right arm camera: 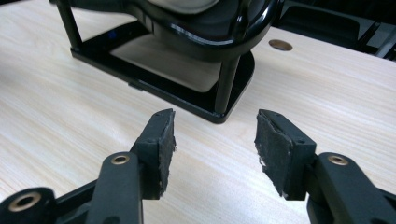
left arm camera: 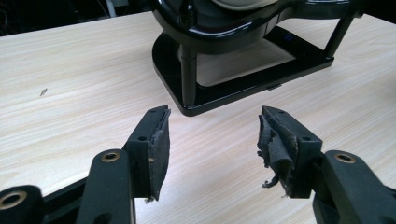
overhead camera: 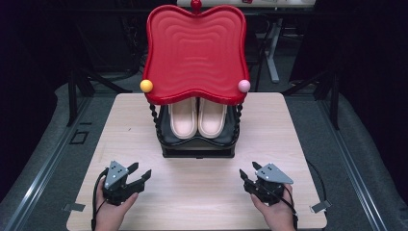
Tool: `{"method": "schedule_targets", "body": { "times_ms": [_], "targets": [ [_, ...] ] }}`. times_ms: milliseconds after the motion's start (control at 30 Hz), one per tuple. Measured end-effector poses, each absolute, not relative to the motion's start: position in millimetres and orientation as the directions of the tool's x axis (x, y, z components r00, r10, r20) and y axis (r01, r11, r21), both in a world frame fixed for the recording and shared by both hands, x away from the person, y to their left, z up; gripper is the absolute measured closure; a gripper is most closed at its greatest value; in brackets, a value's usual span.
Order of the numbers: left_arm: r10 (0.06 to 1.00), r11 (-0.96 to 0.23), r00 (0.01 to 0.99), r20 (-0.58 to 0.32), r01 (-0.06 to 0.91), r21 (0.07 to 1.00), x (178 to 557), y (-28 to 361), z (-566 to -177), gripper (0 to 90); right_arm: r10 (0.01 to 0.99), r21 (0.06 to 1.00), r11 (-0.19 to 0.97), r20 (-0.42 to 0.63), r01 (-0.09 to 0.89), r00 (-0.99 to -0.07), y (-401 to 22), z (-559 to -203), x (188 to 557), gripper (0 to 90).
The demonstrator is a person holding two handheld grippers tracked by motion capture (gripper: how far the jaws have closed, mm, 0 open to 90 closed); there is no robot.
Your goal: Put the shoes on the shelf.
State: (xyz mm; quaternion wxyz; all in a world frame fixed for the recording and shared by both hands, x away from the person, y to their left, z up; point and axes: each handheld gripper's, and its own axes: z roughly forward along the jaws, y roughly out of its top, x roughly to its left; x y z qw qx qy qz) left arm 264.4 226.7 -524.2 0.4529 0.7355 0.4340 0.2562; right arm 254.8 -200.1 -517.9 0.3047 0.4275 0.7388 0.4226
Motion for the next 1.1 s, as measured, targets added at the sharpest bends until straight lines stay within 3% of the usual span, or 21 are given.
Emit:
{"method": "schedule_targets", "body": {
  "times_ms": [1100],
  "targets": [
    [0.879, -0.212, 0.473, -0.055, 0.492, 0.844, 277, 235, -560, 42.4, 0.859, 0.837, 0.321, -0.059, 0.444, -0.509, -198, -561, 269, 40.9]
  ]
}}
